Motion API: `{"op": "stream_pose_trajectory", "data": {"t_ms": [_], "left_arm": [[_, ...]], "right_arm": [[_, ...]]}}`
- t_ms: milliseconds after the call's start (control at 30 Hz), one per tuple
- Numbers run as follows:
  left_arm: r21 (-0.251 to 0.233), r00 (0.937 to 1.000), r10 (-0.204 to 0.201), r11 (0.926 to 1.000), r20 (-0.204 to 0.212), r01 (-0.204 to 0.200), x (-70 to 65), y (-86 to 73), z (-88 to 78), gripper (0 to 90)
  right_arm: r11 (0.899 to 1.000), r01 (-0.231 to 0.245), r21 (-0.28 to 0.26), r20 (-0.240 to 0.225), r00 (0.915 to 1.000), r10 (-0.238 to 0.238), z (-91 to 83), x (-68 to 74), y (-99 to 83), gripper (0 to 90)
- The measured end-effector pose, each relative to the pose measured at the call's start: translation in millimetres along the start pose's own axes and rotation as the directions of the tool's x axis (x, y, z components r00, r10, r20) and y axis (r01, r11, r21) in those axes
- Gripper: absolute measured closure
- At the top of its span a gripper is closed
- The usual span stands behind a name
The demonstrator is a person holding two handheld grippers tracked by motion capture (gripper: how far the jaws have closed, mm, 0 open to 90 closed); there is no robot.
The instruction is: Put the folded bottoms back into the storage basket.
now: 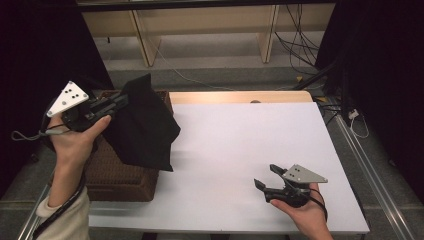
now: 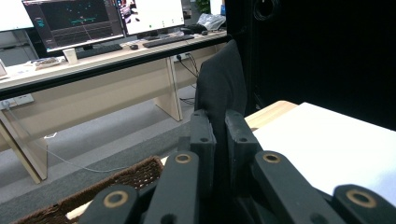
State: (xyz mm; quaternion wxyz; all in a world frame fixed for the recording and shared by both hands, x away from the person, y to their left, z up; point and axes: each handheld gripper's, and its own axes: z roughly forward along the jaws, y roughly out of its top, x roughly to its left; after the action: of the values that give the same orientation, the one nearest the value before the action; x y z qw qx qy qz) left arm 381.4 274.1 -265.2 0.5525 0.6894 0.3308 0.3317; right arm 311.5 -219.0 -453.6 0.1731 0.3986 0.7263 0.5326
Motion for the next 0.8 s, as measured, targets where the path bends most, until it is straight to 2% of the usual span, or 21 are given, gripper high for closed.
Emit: {"op": "stream_pose_trajectory", "data": {"t_ms": [333, 800], "left_arm": [[-0.002, 0.9999, -0.007, 1.0, -0.01, 0.007, 4.2, 0.3, -3.3, 82.9], [-0.011, 0.9987, -0.012, 0.9999, -0.049, 0.011, 12.5, 1.3, -11.6, 82.9]], "right_arm": [[1.0, 0.0, 0.001, 0.0, 1.0, 0.0, 0.2, -0.1, -0.1, 25.8], [1.0, 0.003, 0.001, 0.002, 1.0, -0.003, -0.1, -0.3, 0.0, 25.8]]}}
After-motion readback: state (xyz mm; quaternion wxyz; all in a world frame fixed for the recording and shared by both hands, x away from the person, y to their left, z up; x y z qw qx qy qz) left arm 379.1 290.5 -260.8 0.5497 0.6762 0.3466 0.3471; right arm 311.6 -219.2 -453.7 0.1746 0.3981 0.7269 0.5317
